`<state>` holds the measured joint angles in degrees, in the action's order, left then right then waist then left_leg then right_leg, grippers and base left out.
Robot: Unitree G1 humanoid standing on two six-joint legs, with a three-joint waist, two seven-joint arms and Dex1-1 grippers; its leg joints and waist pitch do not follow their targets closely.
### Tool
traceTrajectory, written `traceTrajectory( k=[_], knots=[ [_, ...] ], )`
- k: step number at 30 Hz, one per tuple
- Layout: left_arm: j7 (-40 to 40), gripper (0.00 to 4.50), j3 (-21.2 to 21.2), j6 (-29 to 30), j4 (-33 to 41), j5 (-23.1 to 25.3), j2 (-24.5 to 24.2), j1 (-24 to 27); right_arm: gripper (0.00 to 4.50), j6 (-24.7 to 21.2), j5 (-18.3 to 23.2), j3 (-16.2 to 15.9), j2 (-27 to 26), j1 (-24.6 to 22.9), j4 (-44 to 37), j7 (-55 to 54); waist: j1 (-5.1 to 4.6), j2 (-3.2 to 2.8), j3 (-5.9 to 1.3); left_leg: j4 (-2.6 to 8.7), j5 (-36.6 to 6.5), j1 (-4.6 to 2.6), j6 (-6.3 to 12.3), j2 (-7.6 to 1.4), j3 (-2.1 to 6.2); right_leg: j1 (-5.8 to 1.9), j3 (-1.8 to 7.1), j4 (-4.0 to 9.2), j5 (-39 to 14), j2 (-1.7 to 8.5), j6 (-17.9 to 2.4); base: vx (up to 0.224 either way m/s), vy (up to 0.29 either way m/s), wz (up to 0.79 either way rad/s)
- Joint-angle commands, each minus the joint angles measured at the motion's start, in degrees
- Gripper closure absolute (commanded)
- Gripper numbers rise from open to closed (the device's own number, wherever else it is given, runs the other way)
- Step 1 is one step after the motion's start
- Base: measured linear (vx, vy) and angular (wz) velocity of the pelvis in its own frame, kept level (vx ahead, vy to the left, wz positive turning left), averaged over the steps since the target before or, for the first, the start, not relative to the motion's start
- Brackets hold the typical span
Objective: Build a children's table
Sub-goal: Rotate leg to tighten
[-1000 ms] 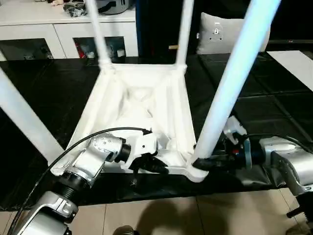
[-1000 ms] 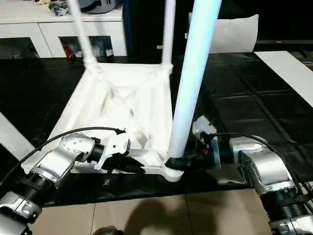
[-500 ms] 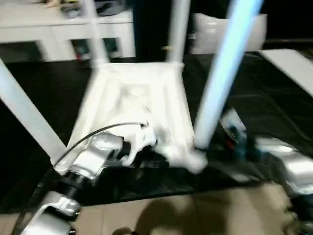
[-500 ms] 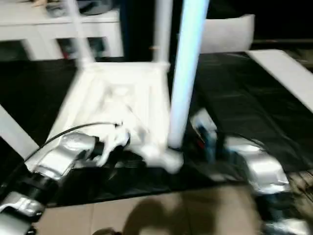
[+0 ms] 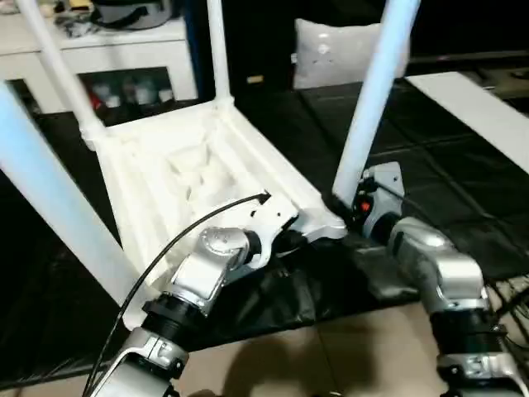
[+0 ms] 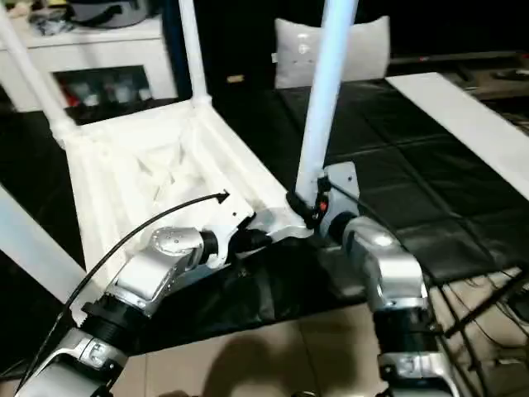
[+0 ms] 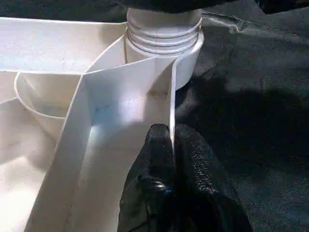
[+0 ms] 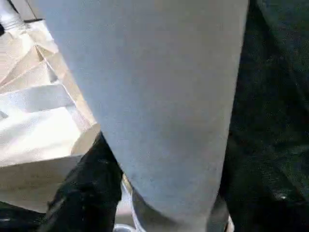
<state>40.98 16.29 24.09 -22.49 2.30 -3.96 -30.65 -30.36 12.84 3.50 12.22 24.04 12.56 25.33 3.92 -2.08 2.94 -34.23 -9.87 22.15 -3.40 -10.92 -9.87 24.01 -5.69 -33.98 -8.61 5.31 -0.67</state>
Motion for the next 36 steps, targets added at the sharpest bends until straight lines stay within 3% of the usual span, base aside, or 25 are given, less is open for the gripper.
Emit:
traceTrajectory(
  k=[1, 6, 8, 13, 17, 23, 27, 30, 36],
  knots=[
    [0.0, 4.50, -1.6, -2.0, 4.2, -1.4, 0.0, -1.2, 1.28, 0.1, 0.6, -0.4, 0.0, -1.1, -0.4, 1.4, 0.57, 1.36, -4.39, 3.46, -8.4, -0.27, 4.40, -1.45, 0.32, -3.70, 2.36, 4.43, -17.2, 3.03, -8.0, 0.000, 0.000, 0.00],
    [2.5, 4.50, -1.4, -3.6, 4.3, -2.2, -2.2, -0.6, 0.85, 1.3, 1.6, -1.2, 3.2, -1.9, -1.6, 5.4, 0.56, 1.13, -4.06, 3.68, -11.6, -0.62, 3.48, -1.48, 0.37, -3.58, 2.31, 5.10, -22.2, 3.06, -6.7, 0.000, 0.000, 0.00],
    [3.5, 4.50, -1.6, -3.8, 4.4, -2.8, -3.0, -0.3, 0.81, 0.9, 1.7, -1.5, 4.9, -2.2, -2.1, 8.1, 0.55, 1.19, -4.09, 3.71, -12.0, -0.59, 3.38, -1.53, 0.41, -3.60, 2.30, 5.07, -22.3, 3.00, -6.5, 0.000, 0.000, 0.00],
    [8.7, 4.50, -0.4, -6.7, 4.2, -3.3, -6.3, 0.4, 0.19, 2.2, 2.6, -3.1, 10.2, -2.9, -3.4, 16.9, 0.83, 1.34, -4.18, 3.59, -11.4, -0.57, 3.85, -1.54, 0.42, -3.62, 2.37, 4.90, -21.8, 3.11, -6.6, 0.000, 0.000, 0.00],
    [16.7, 4.50, 1.5, -9.0, 4.8, -4.3, -10.1, 0.9, 0.09, 3.4, 2.6, -5.3, 15.3, -2.4, -2.9, 24.5, 1.31, 1.41, -4.15, 3.54, -10.6, -0.62, 4.38, -1.71, 0.26, -3.49, 2.57, 4.60, -20.0, 3.13, -7.6, 0.000, 0.000, 0.00],
    [26.3, 4.50, 4.7, -13.9, 3.9, -4.3, -15.0, 0.4, 0.09, 5.5, 3.3, -9.1, 21.2, -1.8, -1.9, 38.3, 2.41, 1.48, -3.97, 3.58, -12.1, -0.90, 4.31, -2.03, 0.26, -3.34, 2.59, 4.62, -22.0, 3.30, -8.1, 0.000, 0.000, 0.00],
    [29.7, 4.50, 5.7, -15.2, 3.2, -4.3, -16.2, -0.1, 0.44, 6.0, 3.8, -10.2, 22.0, -1.1, -0.9, 41.5, 3.13, 1.49, -3.98, 3.69, -13.2, -1.41, 3.51, -2.30, 0.25, -3.01, 2.71, 4.61, -22.5, 3.36, -8.6, 0.000, 0.000, 0.00],
    [32.4, 4.50, 6.4, -15.6, 3.3, -5.0, -17.0, -0.1, 0.69, 6.0, 4.3, -11.6, 22.7, -1.2, -1.4, 44.5, 3.77, 1.36, -4.09, 3.69, -12.4, -1.29, 3.55, -2.46, 0.25, -3.11, 2.91, 4.23, -20.5, 3.47, -9.2, 0.000, 0.000, 0.00],
    [34.8, 4.50, 6.8, -16.3, 3.0, -5.7, -17.3, -0.5, 1.29, 5.4, 4.4, -13.1, 23.3, -1.3, -1.9, 48.1, 4.07, 1.54, -4.10, 3.68, -12.4, -1.09, 3.28, -2.35, 0.29, -3.32, 2.85, 4.17, -20.8, 3.54, -9.2, 0.000, 0.000, 0.00]
  ],
)
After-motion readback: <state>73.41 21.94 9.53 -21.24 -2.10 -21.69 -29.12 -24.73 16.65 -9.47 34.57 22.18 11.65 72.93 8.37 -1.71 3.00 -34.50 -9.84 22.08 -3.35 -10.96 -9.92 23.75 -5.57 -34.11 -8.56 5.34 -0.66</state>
